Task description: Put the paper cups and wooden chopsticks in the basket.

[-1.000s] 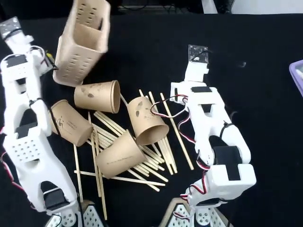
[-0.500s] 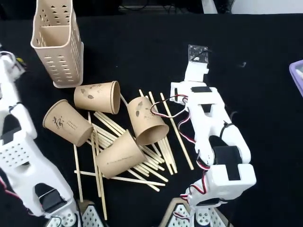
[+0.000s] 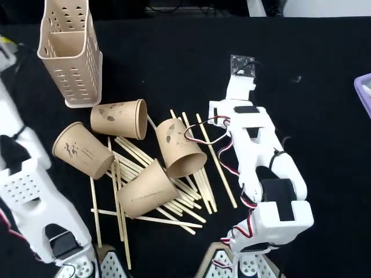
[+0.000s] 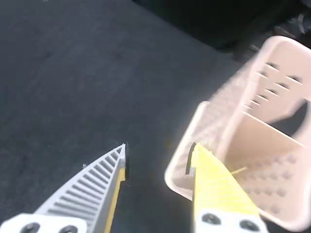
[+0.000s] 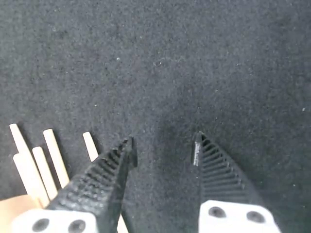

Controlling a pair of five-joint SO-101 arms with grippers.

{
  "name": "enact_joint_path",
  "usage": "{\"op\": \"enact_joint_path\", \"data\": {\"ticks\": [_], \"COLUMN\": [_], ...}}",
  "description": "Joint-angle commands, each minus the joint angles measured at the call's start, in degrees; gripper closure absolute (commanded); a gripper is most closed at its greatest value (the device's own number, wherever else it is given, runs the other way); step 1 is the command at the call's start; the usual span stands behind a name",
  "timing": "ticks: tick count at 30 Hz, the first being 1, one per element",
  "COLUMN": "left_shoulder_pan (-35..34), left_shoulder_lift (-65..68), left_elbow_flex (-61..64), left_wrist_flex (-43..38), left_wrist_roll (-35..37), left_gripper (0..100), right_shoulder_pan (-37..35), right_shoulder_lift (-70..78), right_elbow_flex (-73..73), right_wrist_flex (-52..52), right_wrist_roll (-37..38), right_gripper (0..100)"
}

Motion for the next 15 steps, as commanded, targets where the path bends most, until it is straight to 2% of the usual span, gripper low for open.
{"op": "enact_joint_path", "data": {"ticks": [1, 6, 15], "left_shoulder_pan": [3.6, 6.7, 10.4], "left_shoulder_lift": [-1.2, -0.8, 7.8], "left_elbow_flex": [-6.1, -5.7, -5.8], "left_wrist_flex": [3.8, 3.6, 3.7], "left_wrist_roll": [3.4, 10.5, 14.1], "left_gripper": [77, 77, 78], "right_shoulder_pan": [-0.8, -0.7, -0.6], "right_shoulder_lift": [0.7, 1.3, 1.3], "right_elbow_flex": [-1.8, -2.0, -2.0], "right_wrist_flex": [-0.4, -0.5, -0.5], "right_wrist_roll": [-0.6, -0.6, -0.6], "right_gripper": [80.4, 80.4, 80.4]}}
